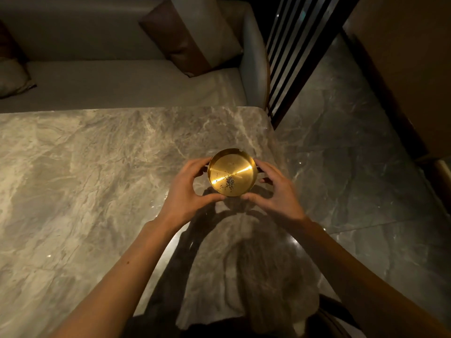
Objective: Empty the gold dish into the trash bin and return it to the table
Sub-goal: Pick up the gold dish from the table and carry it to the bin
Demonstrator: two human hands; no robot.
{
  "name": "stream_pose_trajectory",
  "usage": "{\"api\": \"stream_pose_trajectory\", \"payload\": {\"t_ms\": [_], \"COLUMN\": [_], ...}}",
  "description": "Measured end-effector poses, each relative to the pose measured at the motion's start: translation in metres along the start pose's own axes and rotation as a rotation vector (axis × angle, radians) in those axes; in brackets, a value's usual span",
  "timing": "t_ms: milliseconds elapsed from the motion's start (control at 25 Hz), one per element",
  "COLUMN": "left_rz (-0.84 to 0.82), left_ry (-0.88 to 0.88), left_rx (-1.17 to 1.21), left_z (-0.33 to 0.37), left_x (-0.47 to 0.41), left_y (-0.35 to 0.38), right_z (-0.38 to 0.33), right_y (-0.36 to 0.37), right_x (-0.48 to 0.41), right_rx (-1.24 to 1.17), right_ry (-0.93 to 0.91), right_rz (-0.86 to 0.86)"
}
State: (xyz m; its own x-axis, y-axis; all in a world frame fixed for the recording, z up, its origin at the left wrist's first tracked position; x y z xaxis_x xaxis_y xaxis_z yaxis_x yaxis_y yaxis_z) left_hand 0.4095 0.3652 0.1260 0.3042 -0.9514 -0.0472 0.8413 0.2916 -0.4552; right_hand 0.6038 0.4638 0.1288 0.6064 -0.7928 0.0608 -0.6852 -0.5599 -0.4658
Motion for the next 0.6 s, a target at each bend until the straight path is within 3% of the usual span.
{"api": "stream_pose_trajectory", "payload": {"t_ms": [200, 600], "left_rz": [0.083, 0.024], "left_ry": [-0.079, -0.186], "left_rx": [-0.06, -0.039], "left_z": [0.032, 0.067], "left_x": [-0.019, -0.035], "left_y": [0.086, 0.19], "right_z": [0.055, 0.119], "right_y": [-0.077, -0.165], "right_x": [-0.013, 0.005], "right_rx": [-0.016, -0.103], "right_ry": [-0.061, 0.018], "right_rz": [-0.08, -0.161]}}
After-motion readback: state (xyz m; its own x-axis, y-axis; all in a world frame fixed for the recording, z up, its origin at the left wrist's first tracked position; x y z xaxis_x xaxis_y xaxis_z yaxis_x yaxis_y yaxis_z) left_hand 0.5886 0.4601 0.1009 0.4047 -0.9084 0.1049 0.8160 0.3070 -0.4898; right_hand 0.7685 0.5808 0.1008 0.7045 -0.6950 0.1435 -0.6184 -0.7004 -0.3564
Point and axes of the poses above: each hand's wrist, its own x-axis away from the middle knuckle, its own y-axis out of the palm, z = x × y, the point moved 4 cm from there along -x, towards the middle knuckle, and after that the axes turned 3 degrees about -x, right-handed, at the moved point
